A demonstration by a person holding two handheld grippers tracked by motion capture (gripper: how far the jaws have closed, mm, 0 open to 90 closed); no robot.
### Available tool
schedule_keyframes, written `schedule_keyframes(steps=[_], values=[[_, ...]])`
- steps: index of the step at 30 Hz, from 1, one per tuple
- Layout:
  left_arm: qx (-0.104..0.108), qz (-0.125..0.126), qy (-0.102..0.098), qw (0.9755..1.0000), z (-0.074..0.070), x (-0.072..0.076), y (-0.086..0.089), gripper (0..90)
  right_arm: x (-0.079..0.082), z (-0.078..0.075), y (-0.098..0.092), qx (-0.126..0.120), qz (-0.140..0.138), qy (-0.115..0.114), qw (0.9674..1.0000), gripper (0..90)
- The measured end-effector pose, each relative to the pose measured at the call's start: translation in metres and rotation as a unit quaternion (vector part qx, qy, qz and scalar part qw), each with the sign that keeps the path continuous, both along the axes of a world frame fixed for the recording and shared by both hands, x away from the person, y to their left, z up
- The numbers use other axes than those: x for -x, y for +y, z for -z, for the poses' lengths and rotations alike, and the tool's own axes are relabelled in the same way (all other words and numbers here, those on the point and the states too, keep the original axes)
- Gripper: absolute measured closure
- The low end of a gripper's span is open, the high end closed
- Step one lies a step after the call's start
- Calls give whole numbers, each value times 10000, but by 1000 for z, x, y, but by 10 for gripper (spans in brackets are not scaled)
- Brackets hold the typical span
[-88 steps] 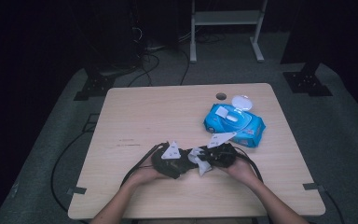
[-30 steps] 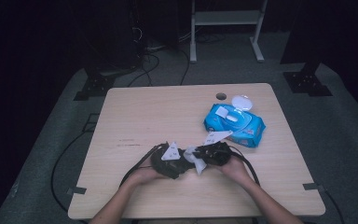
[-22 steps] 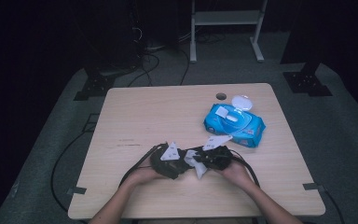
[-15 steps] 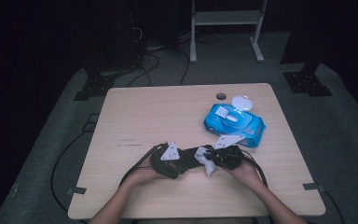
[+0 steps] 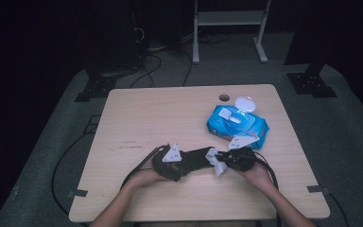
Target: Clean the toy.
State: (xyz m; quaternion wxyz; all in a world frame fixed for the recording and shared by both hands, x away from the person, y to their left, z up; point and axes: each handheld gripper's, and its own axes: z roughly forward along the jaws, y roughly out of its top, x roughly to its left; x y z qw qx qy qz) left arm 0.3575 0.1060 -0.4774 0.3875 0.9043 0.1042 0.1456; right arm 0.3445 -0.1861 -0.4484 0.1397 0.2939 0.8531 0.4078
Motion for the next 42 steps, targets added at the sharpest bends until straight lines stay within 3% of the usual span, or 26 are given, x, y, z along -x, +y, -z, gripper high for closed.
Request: schedule_keyframes(steps=[5, 14, 19, 24, 27, 29, 32, 37, 42], values=[[-16, -10, 2, 10000, 0, 0, 0, 238, -7, -1, -1, 8, 101, 11, 9999, 817], [-31, -20, -51, 10000, 0, 0, 0, 239, -23, -9, 31, -75, -69, -147, 9998, 818], [-15, 5, -38, 10000, 0, 1, 0, 238, -31, -8, 51, -62, -153, -125, 9998, 817], [-71, 59, -50, 9999, 0, 0, 1, 239, -32, -10, 32, -23, 28, -117, 9999, 817], [-79, 48, -55, 9999, 0, 1, 1, 238, -31, -10, 16, -24, 141, 12, 9999, 818], [-66, 47, -48, 10000, 0, 1, 0, 238, -29, -10, 15, -48, 132, 1, 9999, 818], [-23, 32, -51, 10000, 0, 1, -2, 238, -25, -12, 25, -66, -50, -14, 10000, 818], [-55, 56, -62, 9999, 0, 1, -3, 238, -23, -7, 58, -20, -388, -22, 9992, 816], [-13, 47, -52, 10000, 0, 2, -2, 239, -24, -2, 85, -129, -545, 73, 9984, 817]])
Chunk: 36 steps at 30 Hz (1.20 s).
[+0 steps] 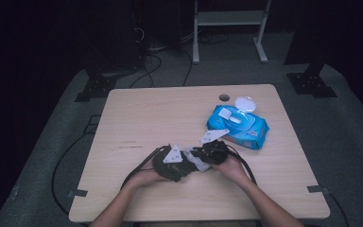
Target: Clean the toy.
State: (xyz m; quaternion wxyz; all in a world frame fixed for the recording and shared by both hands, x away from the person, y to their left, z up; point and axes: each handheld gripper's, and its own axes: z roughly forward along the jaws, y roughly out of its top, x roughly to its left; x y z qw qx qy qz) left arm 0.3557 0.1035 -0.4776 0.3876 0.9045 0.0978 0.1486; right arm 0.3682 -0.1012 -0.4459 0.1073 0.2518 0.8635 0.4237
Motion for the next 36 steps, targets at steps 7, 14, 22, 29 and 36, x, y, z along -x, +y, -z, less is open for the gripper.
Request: schedule_keyframes(steps=[7, 14, 22, 29, 36], values=[[-39, 32, 7, 10000, -1, 1, 2, 238, 5, 3, 18, -71, -311, 64, 9995, 817], [-23, 62, -3, 10000, 0, 0, 3, 238, 4, -1, -25, -9, 27, 21, 10000, 816], [-13, 49, 14, 10000, 0, -1, 3, 238, 15, -2, -59, 92, 194, 72, 9997, 815], [37, 36, 34, 10000, 1, -1, 3, 238, 21, 2, -65, 43, 153, 83, 9998, 814], [9, 19, 32, 10000, 0, -2, 4, 237, 21, 3, -63, -18, 104, 98, 9999, 813]])
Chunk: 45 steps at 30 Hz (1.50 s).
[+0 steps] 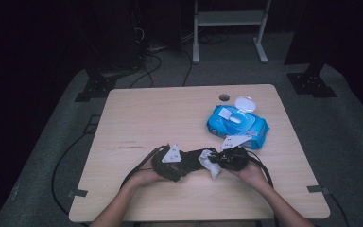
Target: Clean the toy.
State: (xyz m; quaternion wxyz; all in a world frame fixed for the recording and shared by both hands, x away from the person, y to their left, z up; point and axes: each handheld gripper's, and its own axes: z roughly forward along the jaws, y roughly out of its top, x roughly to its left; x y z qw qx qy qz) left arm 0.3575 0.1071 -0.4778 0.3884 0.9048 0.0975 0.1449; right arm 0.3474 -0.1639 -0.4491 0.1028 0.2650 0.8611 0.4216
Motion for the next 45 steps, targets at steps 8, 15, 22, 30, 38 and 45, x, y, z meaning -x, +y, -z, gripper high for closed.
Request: schedule_keyframes(steps=[8, 15, 22, 30, 38, 45], values=[[733, -298, 663, 9947, -7, -8, 7, 175, 0, 3, -2, -28, -54, -75, 10000, 812], [1065, -541, 1574, 9803, -4, -22, 15, 202, 1, 4, -3, 13, -191, -174, 9997, 812], [1054, -616, 1948, 9732, 0, -27, 10, 236, 3, 5, -3, 6, -219, -249, 9994, 812], [953, -591, 1696, 9791, -1, -23, 9, 239, 5, 5, -3, -13, -247, -314, 9992, 813], [1308, -576, 2157, 9659, 2, -29, 12, 235, 5, 8, -7, -189, -155, -217, 9995, 813], [1396, -575, 2341, 9604, 0, -33, 16, 239, 6, 8, -6, -114, -194, -281, 9994, 813]])
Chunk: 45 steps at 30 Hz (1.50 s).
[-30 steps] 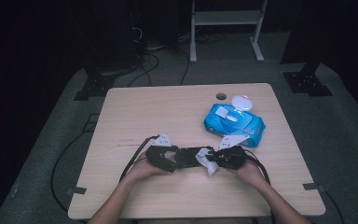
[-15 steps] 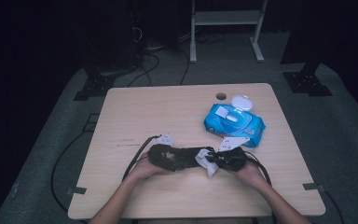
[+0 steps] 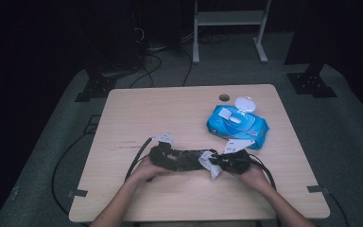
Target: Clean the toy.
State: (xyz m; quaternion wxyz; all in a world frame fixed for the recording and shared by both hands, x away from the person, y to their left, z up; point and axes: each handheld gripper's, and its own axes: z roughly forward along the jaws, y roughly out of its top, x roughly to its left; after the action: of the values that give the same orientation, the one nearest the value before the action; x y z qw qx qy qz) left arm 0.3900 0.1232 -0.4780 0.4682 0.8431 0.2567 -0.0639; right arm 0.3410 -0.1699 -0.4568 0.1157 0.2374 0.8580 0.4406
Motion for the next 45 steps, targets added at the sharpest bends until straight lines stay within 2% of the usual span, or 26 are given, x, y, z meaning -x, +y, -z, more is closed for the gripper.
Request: schedule_keyframes(steps=[4, 6, 8, 10, 12, 15, 19, 21, 24, 25, 26, 28, 30, 31, 33, 34, 35, 36, 37, 38, 40, 42, 43, 44, 45], values=[[102, -37, 25, 9999, -2, -1, 3, 250, 0, 0, 0, 21, -3, -30, 10000, 813], [182, -177, 128, 9996, -1, -2, 5, 301, 0, 0, 0, 20, -10, -31, 10000, 813], [108, -188, 138, 9997, 0, -2, 3, 333, 1, 0, 1, 27, -31, -38, 10000, 813], [66, -213, 254, 9994, 2, -2, 1, 330, 2, -1, 1, 54, -46, -71, 10000, 813], [-36, -178, 266, 9995, 3, -1, -3, 316, 3, -1, 2, 83, -77, -101, 9999, 813], [-156, -149, 102, 9997, 3, 3, -7, 310, 6, -2, 3, 131, -95, -172, 9997, 813], [-173, -140, 79, 9997, 3, 4, -6, 313, 7, -2, 4, 142, -73, -176, 9997, 813], [-175, -141, -14, 9997, 2, 5, -6, 312, 7, -2, 5, 153, -34, -173, 9997, 812], [-235, -122, -310, 9992, 0, 10, -8, 313, 7, -3, 4, 102, -23, -96, 9999, 813], [-286, -101, -494, 9983, -1, 12, -9, 313, 7, -3, 3, 54, -12, -58, 10000, 813], [-301, -100, -590, 9978, -1, 14, -10, 313, 8, -3, 2, 27, -10, -43, 10000, 812], [-391, -71, -900, 9951, -3, 18, -12, 313, 9, -4, 1, 19, -20, -44, 10000, 812], [-477, -57, -1265, 9908, -5, 24, -14, 313, 11, -4, 0, 21, -11, -51, 10000, 813], [-553, -36, -1498, 9872, -6, 27, -16, 313, 11, -4, -1, -4, -11, -56, 10000, 813], [-751, 13, -2086, 9751, -8, 35, -19, 315, 13, -4, -3, -59, -28, -43, 10000, 814], [-798, 33, -2285, 9703, -8, 37, -20, 320, 14, -3, -3, -71, -27, -53, 10000, 814], [-765, 53, -2353, 9689, -9, 38, -19, 335, 14, -3, -4, -70, -12, -47, 10000, 814], [-604, 6, -2411, 9686, -10, 39, -17, 376, 15, -2, -4, -24, -3, -51, 10000, 814], [-489, 15, -2518, 9665, -11, 40, -15, 451, 15, 0, -4, 21, 0, -19, 10000, 813], [-500, 36, -2538, 9660, -11, 40, -15, 481, 14, 3, -5, 47, 19, 26, 10000, 814], [-509, 28, -2518, 9664, -9, 40, -15, 475, 13, 6, -6, 40, 35, 142, 9999, 813], [-558, 87, -2603, 9639, -8, 42, -16, 508, 12, 8, -5, 113, 41, 156, 9998, 813], [-651, 153, -2662, 9616, -6, 42, -18, 540, 11, 9, -4, 157, 44, 165, 9997, 813], [-714, 246, -2662, 9610, -4, 43, -19, 568, 11, 11, -4, 192, 53, 193, 9996, 812], [-784, 335, -2692, 9593, -2, 44, -21, 594, 11, 12, -3, 218, 53, 218, 9995, 813]])
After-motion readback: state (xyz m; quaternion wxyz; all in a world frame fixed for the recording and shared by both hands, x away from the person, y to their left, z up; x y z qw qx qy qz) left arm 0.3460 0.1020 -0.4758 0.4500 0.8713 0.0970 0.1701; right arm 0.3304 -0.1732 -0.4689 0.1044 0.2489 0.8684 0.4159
